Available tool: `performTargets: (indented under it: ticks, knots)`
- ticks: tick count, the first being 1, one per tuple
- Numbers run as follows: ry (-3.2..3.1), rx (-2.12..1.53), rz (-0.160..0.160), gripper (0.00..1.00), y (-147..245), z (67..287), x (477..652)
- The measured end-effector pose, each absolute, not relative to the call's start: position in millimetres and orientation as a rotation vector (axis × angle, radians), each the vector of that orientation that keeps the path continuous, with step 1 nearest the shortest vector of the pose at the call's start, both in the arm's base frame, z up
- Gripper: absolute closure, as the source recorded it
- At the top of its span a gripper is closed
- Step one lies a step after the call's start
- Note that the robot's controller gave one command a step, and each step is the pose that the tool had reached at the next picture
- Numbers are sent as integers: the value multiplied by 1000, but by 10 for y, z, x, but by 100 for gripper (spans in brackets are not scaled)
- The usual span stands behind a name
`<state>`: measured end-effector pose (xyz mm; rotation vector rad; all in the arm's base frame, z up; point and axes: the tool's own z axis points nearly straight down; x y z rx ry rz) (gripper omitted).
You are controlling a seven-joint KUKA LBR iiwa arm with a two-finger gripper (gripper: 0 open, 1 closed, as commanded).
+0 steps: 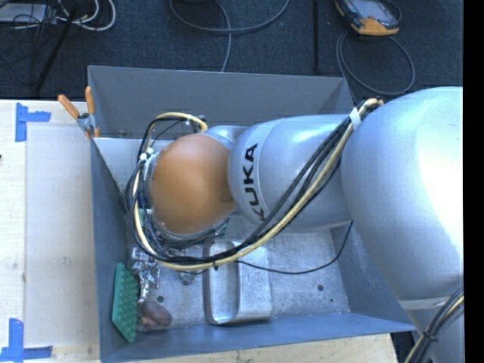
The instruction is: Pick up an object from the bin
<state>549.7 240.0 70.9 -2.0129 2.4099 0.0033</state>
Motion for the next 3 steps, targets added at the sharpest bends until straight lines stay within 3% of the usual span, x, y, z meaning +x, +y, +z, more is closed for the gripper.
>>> performTargets:
  ticks: [1,2,3]
  knots:
    - [2418,-2005,4,0,2404,708,5497]
    - [2417,-2001,3,100,2412,725,5507]
    - [2420,-1990,-2,100,2428,1779,5524]
